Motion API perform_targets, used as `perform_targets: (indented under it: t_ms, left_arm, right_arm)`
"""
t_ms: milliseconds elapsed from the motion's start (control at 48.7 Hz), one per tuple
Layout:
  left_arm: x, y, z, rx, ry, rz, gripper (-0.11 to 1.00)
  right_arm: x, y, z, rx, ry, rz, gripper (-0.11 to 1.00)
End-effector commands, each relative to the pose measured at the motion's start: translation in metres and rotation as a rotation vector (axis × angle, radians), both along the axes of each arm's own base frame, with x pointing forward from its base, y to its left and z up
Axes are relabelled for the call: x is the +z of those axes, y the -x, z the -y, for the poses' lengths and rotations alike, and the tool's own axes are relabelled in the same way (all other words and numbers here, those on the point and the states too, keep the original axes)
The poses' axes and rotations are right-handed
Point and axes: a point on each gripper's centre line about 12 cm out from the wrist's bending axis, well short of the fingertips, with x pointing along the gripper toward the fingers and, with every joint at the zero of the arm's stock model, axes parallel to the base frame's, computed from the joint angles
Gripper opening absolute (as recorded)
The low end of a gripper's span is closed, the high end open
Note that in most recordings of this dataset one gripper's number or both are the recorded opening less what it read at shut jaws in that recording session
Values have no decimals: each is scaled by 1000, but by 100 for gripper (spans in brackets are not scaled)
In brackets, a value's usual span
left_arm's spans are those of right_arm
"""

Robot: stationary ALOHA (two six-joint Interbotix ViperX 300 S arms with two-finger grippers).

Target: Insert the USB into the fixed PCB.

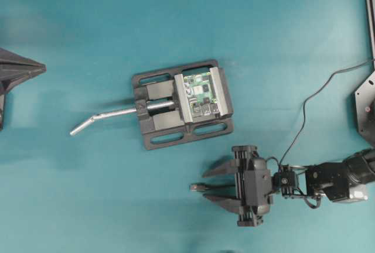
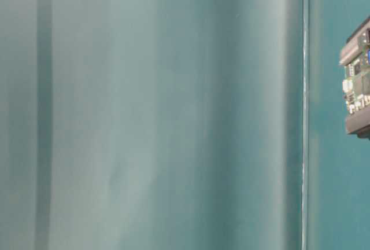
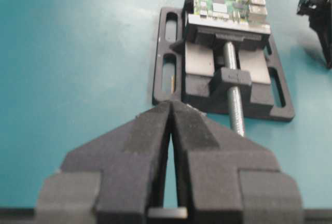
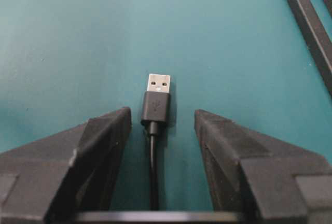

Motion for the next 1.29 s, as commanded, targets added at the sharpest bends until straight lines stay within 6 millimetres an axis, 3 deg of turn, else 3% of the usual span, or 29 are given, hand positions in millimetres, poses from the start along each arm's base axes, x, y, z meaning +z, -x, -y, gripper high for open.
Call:
perform_targets:
  t_ms: [0,370,986,1274]
  left_arm:
    - [4,-2,0,0,1,2,3]
    - [3,-1,0,-4,5,-35,3]
    - [4,-1,0,-4,7,-38,3]
    - [4,-1,0,-4,7,-36,3]
  right_arm:
    - [7,-3,-3,2,-11,21,59]
    - [3,-4,-4,3,-7,14,56]
    - [3,-4,-4,5,-5,14,22]
    - [7,-5,-2,-19,-15,37,21]
